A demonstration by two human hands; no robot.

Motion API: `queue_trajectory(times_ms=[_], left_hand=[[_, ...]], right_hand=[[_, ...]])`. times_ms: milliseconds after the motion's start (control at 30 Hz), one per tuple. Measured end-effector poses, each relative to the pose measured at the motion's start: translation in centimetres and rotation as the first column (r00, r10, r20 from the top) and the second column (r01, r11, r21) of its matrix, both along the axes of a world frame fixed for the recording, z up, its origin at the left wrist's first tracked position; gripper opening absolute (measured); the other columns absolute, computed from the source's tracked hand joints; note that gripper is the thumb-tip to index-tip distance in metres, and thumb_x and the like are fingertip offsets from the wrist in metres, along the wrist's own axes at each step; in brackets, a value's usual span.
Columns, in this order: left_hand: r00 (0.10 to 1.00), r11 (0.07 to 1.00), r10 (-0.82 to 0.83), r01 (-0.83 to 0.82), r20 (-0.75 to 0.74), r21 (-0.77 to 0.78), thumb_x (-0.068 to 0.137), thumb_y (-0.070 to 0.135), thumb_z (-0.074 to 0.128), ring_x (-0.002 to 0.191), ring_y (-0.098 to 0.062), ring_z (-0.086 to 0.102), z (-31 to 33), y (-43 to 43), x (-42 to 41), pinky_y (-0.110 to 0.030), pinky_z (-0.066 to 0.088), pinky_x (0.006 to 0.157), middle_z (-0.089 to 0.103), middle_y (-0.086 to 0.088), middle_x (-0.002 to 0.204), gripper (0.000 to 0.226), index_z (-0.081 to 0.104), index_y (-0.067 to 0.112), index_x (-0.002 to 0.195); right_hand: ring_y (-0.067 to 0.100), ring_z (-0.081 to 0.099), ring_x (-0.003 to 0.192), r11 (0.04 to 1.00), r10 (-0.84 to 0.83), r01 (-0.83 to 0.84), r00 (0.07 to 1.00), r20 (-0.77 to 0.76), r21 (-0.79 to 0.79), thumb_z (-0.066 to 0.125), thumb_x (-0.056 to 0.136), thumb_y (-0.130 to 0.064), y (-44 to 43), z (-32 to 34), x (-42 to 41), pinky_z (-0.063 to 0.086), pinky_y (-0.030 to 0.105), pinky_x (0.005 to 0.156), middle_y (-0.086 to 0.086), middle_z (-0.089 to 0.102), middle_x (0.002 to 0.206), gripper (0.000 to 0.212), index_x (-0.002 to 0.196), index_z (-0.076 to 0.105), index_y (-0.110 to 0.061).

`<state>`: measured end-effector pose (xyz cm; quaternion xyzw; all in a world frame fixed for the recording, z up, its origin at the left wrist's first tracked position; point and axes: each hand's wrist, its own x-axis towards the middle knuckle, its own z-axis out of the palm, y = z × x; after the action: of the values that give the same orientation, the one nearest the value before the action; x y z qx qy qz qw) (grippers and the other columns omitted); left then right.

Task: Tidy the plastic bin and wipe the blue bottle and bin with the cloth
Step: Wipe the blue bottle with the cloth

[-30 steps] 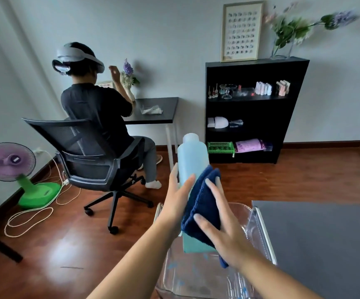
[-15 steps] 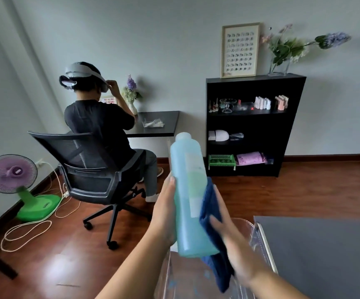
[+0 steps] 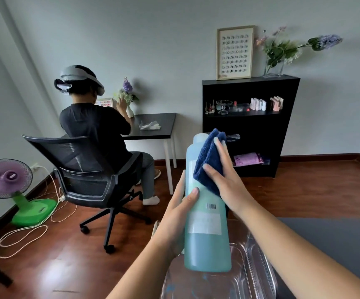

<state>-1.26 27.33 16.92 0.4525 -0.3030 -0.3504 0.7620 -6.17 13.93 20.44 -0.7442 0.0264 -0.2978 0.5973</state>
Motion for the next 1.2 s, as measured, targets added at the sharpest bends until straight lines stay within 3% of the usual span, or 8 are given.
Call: queue_trajectory(times_ms=[100,233,433,600,767,900,1033,1200], left_hand=[[0.998,0.999,0.045,-0.046,-0.036,-0.012,0.09,0.029,0.059,0.106,-0.038,0.061,-0.2,-0.2,0.5,-0.055,0.051,0.089,0.059,-0.018,0.129,0.051,0.044,0.029,0.138],[0.944,0.994,0.108,-0.102,-0.311,0.036,0.08,0.042,0.062,0.094,-0.035,0.065,-0.4,-0.7,2.2,-0.043,0.056,0.072,0.062,-0.023,0.119,0.066,0.047,0.008,0.135],[0.989,0.981,0.147,-0.148,0.018,0.124,0.097,0.034,0.04,0.102,-0.021,0.068,-0.5,-1.4,2.5,-0.031,0.056,0.072,0.068,0.001,0.118,0.035,0.054,0.051,0.124],[0.993,0.996,-0.073,0.069,0.092,0.049,0.095,0.024,0.049,0.112,-0.034,0.06,0.4,-2.2,1.4,-0.048,0.051,0.086,0.057,-0.012,0.133,0.046,0.042,0.037,0.139],[0.998,1.0,-0.019,0.021,0.06,-0.021,0.09,0.026,0.06,0.108,-0.041,0.06,0.3,-2.2,0.4,-0.053,0.051,0.086,0.06,-0.017,0.128,0.055,0.04,0.034,0.141],[0.998,0.997,0.048,-0.045,0.04,-0.067,0.091,0.028,0.057,0.108,-0.035,0.063,1.2,-2.3,1.4,-0.043,0.054,0.079,0.058,-0.017,0.13,0.048,0.046,0.029,0.137],[0.996,1.0,0.003,-0.001,0.09,-0.014,0.098,0.029,0.046,0.107,-0.031,0.063,1.2,-2.4,2.1,-0.037,0.054,0.079,0.059,-0.013,0.128,0.039,0.045,0.036,0.137],[0.993,0.994,-0.095,0.091,0.076,0.052,0.1,0.025,0.042,0.117,-0.031,0.058,1.1,-2.9,1.6,-0.045,0.052,0.09,0.059,-0.005,0.133,0.041,0.043,0.042,0.137]], right_hand=[[-0.005,0.019,0.141,0.982,0.127,-0.12,0.991,-0.045,0.145,0.053,0.093,-0.021,0.6,-0.6,-0.5,0.027,0.013,0.111,-0.013,0.008,0.16,0.07,0.147,0.013,-0.04],[-0.008,0.045,0.127,0.897,0.303,-0.273,0.952,-0.035,0.349,0.07,0.077,-0.05,4.1,-4.5,-5.0,0.045,0.013,0.096,-0.032,0.039,0.144,0.076,0.138,0.025,-0.06],[-0.016,0.001,0.14,0.997,0.077,-0.078,0.995,-0.059,-0.018,0.059,0.085,-0.046,4.4,-5.4,-5.8,0.019,0.003,0.109,-0.04,-0.002,0.151,0.071,0.142,0.017,-0.058],[-0.024,-0.005,0.134,0.99,-0.097,0.097,0.995,0.012,-0.103,0.052,0.094,-0.022,-0.2,-1.9,-1.9,0.007,-0.003,0.105,-0.024,-0.009,0.156,0.067,0.144,0.014,-0.043],[-0.007,0.021,0.14,0.992,0.013,-0.007,0.999,-0.049,0.123,0.044,0.099,-0.017,-2.6,0.3,0.0,0.023,0.02,0.116,-0.016,0.014,0.158,0.065,0.149,0.009,-0.038],[-0.005,0.049,0.125,0.922,0.208,-0.203,0.978,0.022,0.33,0.052,0.093,-0.029,1.2,-2.9,-3.4,0.048,0.014,0.091,-0.026,0.045,0.141,0.062,0.143,0.021,-0.05],[-0.016,0.024,0.135,0.977,0.11,-0.111,0.994,0.015,0.183,0.056,0.089,-0.041,3.3,-5.0,-5.9,0.036,0.003,0.097,-0.038,0.018,0.15,0.065,0.137,0.018,-0.063],[-0.019,-0.005,0.138,0.993,-0.061,0.061,0.998,0.006,-0.101,0.05,0.089,-0.034,0.8,-3.6,-3.6,0.011,-0.002,0.106,-0.031,-0.008,0.154,0.066,0.146,0.017,-0.042]])
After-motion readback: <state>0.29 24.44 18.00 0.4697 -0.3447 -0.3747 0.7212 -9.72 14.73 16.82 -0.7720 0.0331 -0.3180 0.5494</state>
